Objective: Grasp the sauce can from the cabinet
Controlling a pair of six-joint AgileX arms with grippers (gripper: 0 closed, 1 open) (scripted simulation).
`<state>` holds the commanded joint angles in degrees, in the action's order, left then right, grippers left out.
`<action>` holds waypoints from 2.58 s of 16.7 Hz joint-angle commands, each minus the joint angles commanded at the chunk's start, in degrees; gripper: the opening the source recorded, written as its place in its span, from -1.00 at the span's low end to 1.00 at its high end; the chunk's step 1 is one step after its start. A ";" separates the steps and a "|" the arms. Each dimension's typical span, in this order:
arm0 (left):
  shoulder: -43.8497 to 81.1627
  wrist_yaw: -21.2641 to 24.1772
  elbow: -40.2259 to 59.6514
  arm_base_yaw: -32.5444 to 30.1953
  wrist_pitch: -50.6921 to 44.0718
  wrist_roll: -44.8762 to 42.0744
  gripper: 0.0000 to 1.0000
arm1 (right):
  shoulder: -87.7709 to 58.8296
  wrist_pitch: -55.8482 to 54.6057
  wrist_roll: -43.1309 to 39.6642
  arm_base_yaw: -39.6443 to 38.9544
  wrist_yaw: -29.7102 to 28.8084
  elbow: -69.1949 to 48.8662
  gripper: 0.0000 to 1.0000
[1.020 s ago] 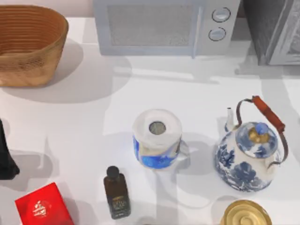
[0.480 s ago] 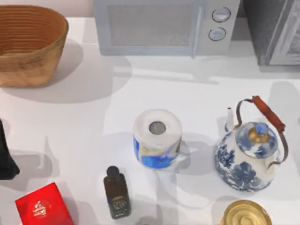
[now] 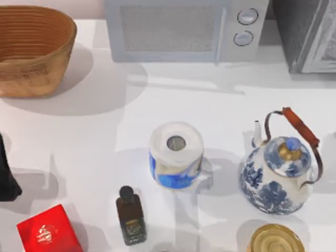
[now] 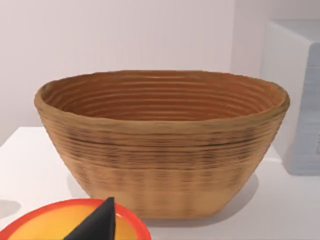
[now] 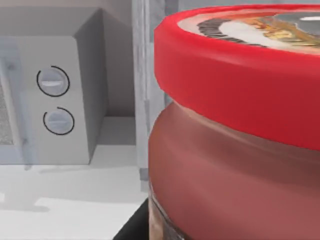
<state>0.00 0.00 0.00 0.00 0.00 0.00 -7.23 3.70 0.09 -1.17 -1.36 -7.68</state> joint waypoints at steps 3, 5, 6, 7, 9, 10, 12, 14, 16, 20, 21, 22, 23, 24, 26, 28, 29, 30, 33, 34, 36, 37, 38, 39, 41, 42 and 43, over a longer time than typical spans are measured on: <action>0.00 0.00 0.00 0.00 0.00 0.00 1.00 | 6.01 -3.07 -0.07 0.98 1.12 6.43 -1.00; 0.00 0.00 0.00 0.00 0.00 0.00 1.00 | 7.23 -3.70 -0.09 1.18 1.36 7.68 -1.00; 0.00 0.00 0.00 0.00 0.00 0.00 1.00 | 7.23 -3.70 -0.09 1.18 1.36 7.68 -1.00; 0.00 0.00 0.00 0.00 0.00 0.00 1.00 | 7.23 -3.70 -0.09 1.18 1.36 7.68 -1.00; 0.00 0.00 0.00 0.00 0.00 0.00 1.00 | 6.95 -3.57 0.02 1.00 1.33 7.70 -1.00; 0.00 0.00 0.00 0.00 0.00 0.00 1.00 | 6.95 -3.57 0.02 1.00 1.33 7.70 -1.00; 0.00 0.00 0.00 0.00 0.00 0.00 1.00 | 5.35 -5.21 0.08 0.75 2.93 6.21 -1.00; 0.00 0.00 0.00 0.00 0.00 0.00 1.00 | 1.48 -9.07 0.23 0.78 6.60 3.54 -1.00; 0.00 0.00 0.00 0.00 0.00 0.00 1.00 | -4.72 -14.87 0.50 1.47 11.31 0.75 -1.00; 0.00 0.00 0.00 0.00 0.00 0.00 1.00 | -24.62 -29.92 1.42 3.99 19.95 -3.95 -1.00; 0.00 0.00 0.00 0.00 0.00 0.00 1.00 | -30.72 -33.17 1.69 4.69 21.84 -5.02 -1.00; 0.00 0.00 0.00 0.00 0.00 0.00 1.00 | -36.62 -36.04 1.97 5.42 23.54 -6.04 -1.00; 0.00 0.00 0.00 0.00 0.00 0.00 1.00 | -41.98 -38.70 2.23 6.19 25.12 -6.96 -1.00; 0.00 0.00 0.00 0.00 0.00 0.00 1.00 | -46.70 -41.30 2.44 7.01 26.87 -7.85 -1.00; 0.00 0.00 0.00 0.00 0.00 0.00 1.00 | -54.54 -46.12 2.70 8.82 30.15 -9.78 -1.00; 0.00 0.00 0.00 0.00 0.00 0.00 1.00 | -61.64 -51.23 2.69 10.52 33.23 -11.69 -1.00; 0.00 0.00 0.00 0.00 0.00 0.00 1.00 | -65.82 -53.99 2.60 11.27 34.87 -12.66 -1.00; 0.00 0.00 0.00 0.00 0.00 0.00 1.00 | -70.58 -56.85 2.47 12.04 36.56 -13.74 -1.00; 0.00 0.00 0.00 0.00 0.00 0.00 1.00 | -86.62 -66.36 2.05 13.97 42.47 -17.51 -1.00; 0.00 0.00 0.00 0.00 0.00 0.00 1.00 | -91.70 -69.84 1.97 14.47 44.69 -18.86 -1.00; 0.00 0.00 0.00 0.00 0.00 0.00 1.00 | -100.68 -76.40 1.89 15.37 49.03 -21.56 -1.00; 0.00 0.00 0.00 0.00 0.00 0.00 1.00 | -104.34 -79.30 1.87 15.74 50.90 -22.78 -1.00; 0.00 0.00 0.00 0.00 0.00 0.00 1.00 | -107.38 -82.08 1.81 16.04 52.69 -23.95 -1.00; 0.00 0.00 0.00 0.00 0.00 0.00 1.00 | -109.88 -84.66 1.70 16.30 54.44 -25.11 -1.00; 0.00 0.00 0.00 0.00 0.00 0.00 1.00 | -113.25 -88.53 1.34 16.61 57.45 -27.24 -1.00; 0.00 0.00 0.00 0.00 0.00 0.00 1.00 | -114.14 -89.66 1.14 16.64 58.49 -28.03 -1.00; 0.00 0.00 0.00 0.00 0.00 0.00 1.00 | -114.57 -90.25 1.01 16.59 59.06 -28.47 -1.00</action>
<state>0.00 0.00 0.00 0.00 0.00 0.00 -121.79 -86.55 1.10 15.41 57.70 -36.15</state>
